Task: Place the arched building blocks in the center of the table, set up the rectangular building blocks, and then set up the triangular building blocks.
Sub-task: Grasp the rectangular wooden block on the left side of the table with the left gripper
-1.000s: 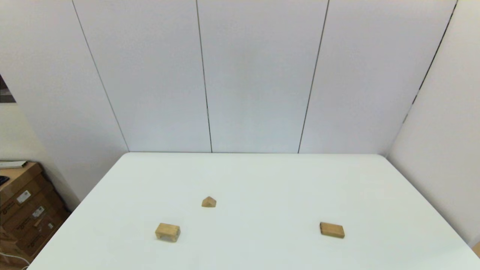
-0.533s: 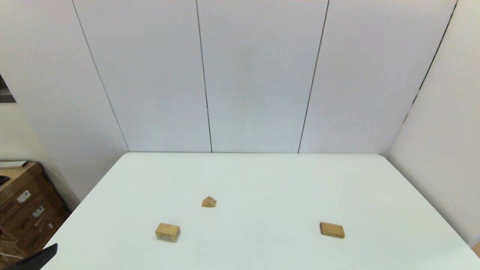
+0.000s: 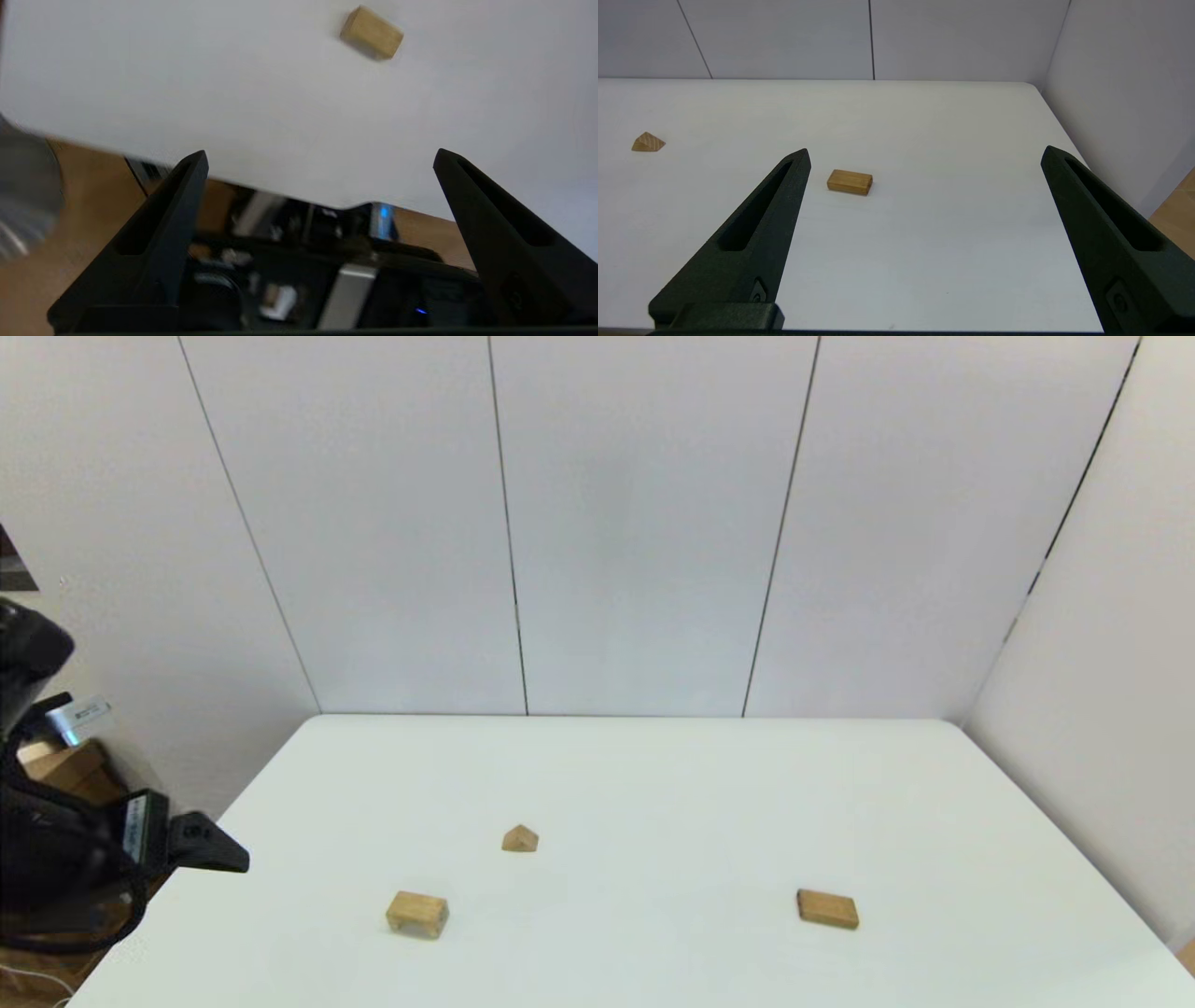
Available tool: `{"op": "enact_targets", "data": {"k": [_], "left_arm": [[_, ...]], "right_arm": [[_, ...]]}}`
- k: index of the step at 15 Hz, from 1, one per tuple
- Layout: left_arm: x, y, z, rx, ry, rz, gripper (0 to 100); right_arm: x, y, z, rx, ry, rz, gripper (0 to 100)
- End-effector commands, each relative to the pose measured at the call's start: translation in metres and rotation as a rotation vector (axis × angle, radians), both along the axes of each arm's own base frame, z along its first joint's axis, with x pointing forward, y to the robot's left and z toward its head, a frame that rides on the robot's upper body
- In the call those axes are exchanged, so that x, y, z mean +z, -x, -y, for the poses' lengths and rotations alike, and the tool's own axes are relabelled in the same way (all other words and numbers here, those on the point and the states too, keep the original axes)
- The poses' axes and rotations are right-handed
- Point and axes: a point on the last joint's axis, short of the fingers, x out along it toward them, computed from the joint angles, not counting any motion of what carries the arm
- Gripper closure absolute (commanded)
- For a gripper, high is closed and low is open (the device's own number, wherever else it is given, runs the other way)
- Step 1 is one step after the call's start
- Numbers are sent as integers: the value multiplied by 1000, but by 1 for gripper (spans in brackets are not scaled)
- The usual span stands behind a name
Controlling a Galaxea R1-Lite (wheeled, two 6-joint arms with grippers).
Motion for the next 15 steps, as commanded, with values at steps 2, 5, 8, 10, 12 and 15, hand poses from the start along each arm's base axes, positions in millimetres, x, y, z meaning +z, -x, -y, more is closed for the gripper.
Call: {"op": "enact_targets", "data": {"k": [2,5,8,10,12,15], "left_arm": [[-23,-34,10,190,-12,-157,0],[-31,-43,17,235,1,-192,0],[-51,-72,46,393,51,-270,0],[-65,-90,69,472,75,-312,0],[-75,-111,82,542,115,-335,0],[-84,-138,95,665,270,-410,0]], "right_arm": [[0,0,0,0,0,0,0],[0,0,0,0,0,0,0],[0,0,0,0,0,0,0],[0,0,0,0,0,0,0],[0,0,0,0,0,0,0],[0,0,0,0,0,0,0]]}}
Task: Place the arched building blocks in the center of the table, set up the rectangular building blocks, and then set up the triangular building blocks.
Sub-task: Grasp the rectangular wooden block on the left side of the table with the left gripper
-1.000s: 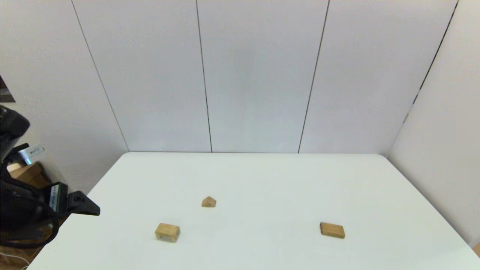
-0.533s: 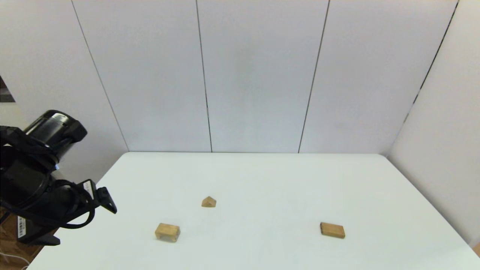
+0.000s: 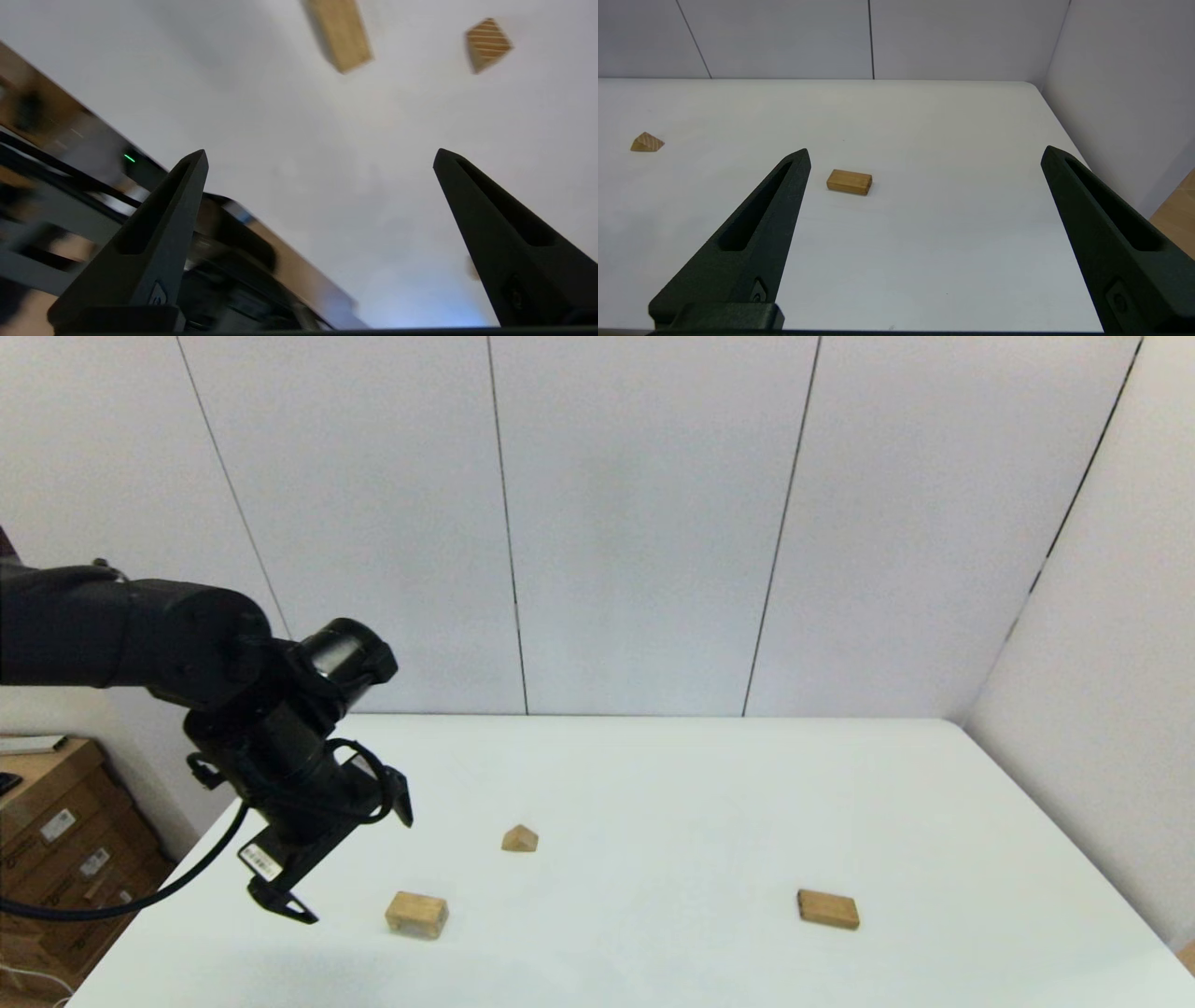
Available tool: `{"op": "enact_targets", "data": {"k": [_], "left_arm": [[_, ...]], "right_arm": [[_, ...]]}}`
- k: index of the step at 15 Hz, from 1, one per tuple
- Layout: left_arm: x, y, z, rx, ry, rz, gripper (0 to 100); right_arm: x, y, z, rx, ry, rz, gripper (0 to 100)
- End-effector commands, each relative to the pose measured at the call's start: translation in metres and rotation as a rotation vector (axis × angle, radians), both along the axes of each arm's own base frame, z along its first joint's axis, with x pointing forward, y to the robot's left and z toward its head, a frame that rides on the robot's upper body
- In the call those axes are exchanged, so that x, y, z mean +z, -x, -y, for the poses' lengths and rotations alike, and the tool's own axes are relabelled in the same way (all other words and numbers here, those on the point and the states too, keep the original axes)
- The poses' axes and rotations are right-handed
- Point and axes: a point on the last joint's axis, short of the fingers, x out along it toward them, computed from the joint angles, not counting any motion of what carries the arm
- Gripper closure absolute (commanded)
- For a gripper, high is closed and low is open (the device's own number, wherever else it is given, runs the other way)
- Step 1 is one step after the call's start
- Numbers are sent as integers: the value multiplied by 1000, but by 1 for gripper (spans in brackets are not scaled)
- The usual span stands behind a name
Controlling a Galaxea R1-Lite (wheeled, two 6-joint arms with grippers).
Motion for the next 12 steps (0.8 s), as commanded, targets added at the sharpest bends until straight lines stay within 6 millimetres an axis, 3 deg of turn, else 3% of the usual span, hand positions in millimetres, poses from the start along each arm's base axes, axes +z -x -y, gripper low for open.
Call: {"op": "enact_targets", "data": {"k": [1,5,7,12], "left_arm": [[-30,-32,16,131,88,-107,0],[-73,-52,-1,257,65,-210,0],[-77,-58,-13,296,74,-198,0],[-99,-66,-15,300,114,-95,0]], "right_arm": [[0,0,0,0,0,0,0],[0,0,0,0,0,0,0],[0,0,0,0,0,0,0],[0,0,0,0,0,0,0]]}}
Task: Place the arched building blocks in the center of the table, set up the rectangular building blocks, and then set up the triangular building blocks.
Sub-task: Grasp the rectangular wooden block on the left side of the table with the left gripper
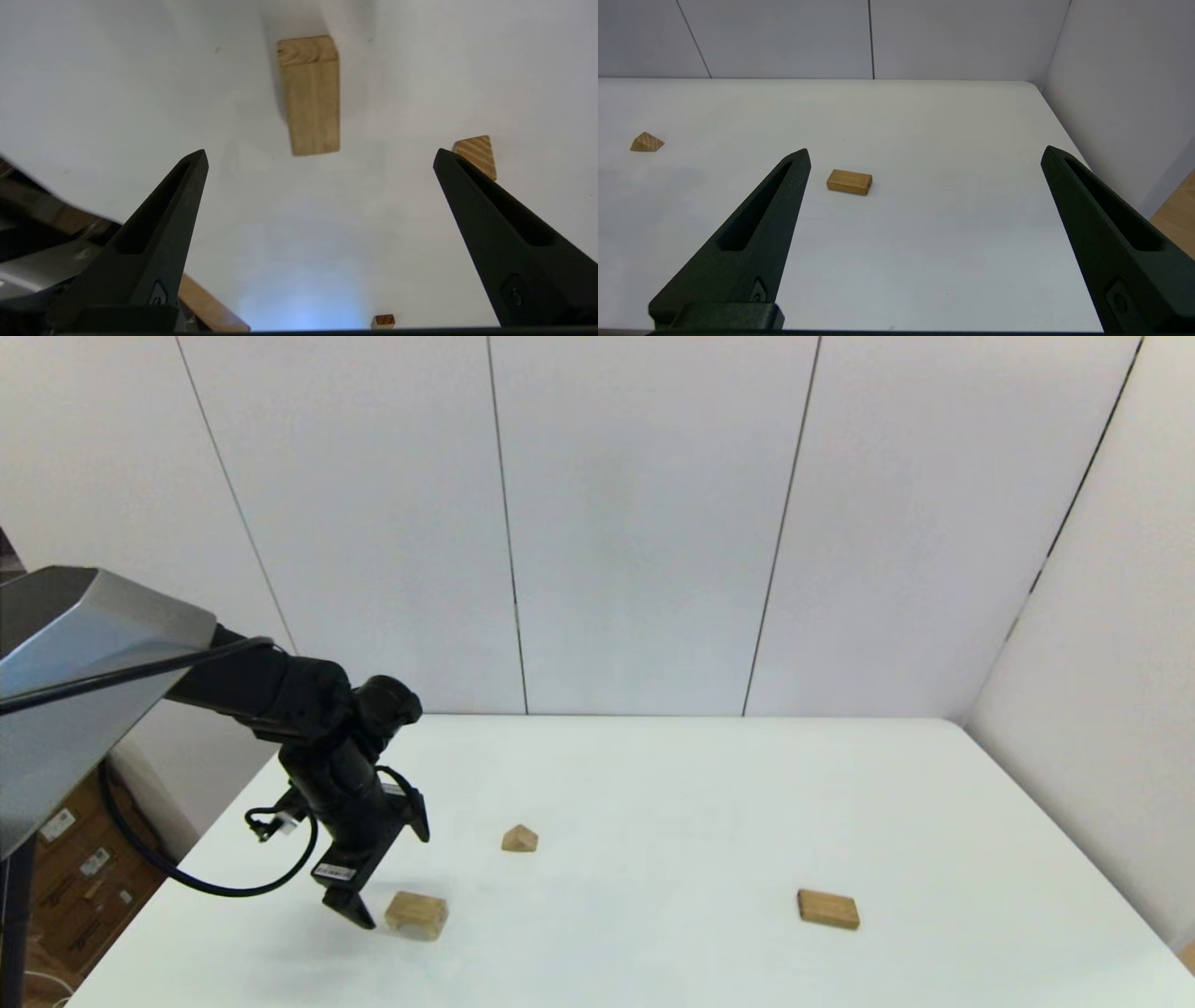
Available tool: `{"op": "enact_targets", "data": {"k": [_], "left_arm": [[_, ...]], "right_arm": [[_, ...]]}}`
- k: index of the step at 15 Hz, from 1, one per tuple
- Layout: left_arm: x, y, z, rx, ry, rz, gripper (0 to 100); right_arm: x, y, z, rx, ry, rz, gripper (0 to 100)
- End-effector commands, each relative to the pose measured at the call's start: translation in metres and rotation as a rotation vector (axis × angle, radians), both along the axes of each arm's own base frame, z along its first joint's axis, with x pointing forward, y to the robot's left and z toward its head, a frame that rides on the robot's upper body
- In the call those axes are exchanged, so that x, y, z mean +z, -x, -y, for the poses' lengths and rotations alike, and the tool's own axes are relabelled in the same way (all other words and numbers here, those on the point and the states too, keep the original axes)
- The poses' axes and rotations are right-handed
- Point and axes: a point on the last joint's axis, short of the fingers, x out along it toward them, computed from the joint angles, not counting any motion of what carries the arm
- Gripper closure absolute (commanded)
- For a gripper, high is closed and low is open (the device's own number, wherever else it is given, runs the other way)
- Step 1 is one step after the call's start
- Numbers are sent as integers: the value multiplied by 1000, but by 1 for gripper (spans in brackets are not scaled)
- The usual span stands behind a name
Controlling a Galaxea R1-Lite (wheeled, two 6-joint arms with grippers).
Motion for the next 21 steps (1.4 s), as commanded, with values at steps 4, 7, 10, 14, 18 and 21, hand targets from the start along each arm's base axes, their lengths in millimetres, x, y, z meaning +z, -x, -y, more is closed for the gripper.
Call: {"op": "enact_targets", "data": {"k": [4,7,10,14,18,21], "left_arm": [[-12,0,3,0,29,124,0],[-18,7,13,-34,-4,98,0],[-23,12,14,-36,-27,75,0],[-45,12,14,-23,-73,17,0],[-53,6,16,-10,-84,7,0],[-51,2,17,38,-78,13,0]], "right_arm": [[0,0,0,0,0,0,0],[0,0,0,0,0,0,0],[0,0,0,0,0,0,0],[0,0,0,0,0,0,0],[0,0,0,0,0,0,0],[0,0,0,0,0,0,0]]}}
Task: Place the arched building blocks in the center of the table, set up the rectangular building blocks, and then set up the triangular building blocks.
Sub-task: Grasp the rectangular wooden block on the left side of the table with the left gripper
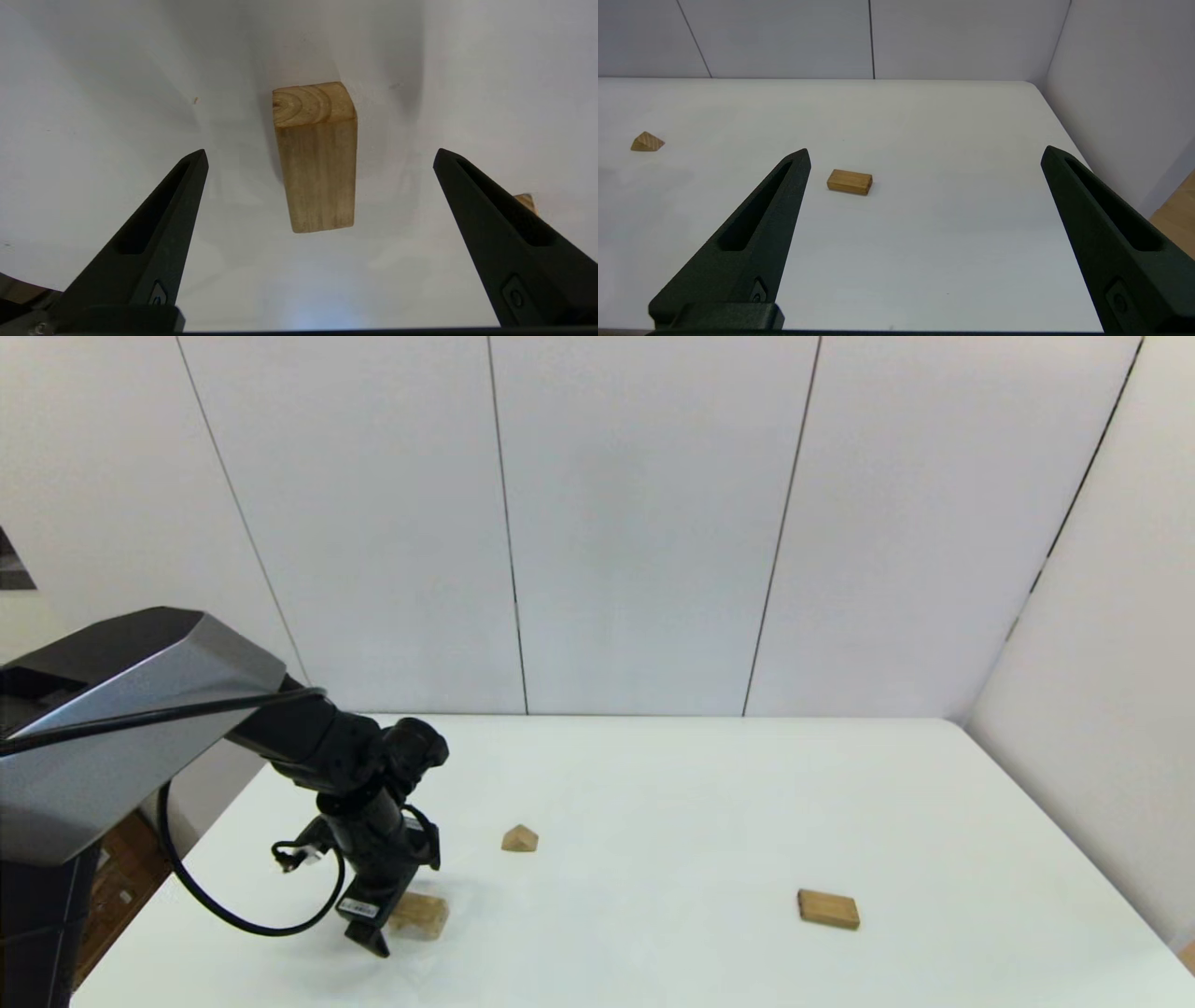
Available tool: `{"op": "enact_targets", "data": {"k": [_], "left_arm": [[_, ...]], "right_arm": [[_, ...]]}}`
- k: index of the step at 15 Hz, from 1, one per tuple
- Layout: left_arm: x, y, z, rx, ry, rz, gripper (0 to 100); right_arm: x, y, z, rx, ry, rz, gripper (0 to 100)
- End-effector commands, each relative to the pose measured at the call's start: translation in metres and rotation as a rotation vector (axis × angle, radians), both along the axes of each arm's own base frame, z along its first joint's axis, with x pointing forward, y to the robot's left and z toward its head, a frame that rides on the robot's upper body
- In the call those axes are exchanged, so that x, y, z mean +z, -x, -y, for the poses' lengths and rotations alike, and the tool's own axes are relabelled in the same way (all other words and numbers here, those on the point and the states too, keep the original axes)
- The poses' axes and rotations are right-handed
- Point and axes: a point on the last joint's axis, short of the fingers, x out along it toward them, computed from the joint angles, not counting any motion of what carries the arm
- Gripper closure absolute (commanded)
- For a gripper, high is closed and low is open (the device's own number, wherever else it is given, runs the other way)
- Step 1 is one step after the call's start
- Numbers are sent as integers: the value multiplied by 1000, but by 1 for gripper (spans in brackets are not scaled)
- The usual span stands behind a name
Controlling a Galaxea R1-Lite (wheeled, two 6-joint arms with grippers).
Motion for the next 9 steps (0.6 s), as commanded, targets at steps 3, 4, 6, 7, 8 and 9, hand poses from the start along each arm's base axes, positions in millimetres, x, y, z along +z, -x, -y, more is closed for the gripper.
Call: {"op": "enact_targets", "data": {"k": [3,4,6,7,8,9], "left_arm": [[1,1,1,22,-7,-42,0],[-1,4,1,19,-17,-73,0],[-3,7,0,22,-22,-105,0],[-3,7,0,23,-23,-106,0],[-3,7,1,28,-17,-103,0],[-2,5,2,49,-12,-96,0]], "right_arm": [[0,0,0,0,0,0,0],[0,0,0,0,0,0,0],[0,0,0,0,0,0,0],[0,0,0,0,0,0,0],[0,0,0,0,0,0,0],[0,0,0,0,0,0,0]]}}
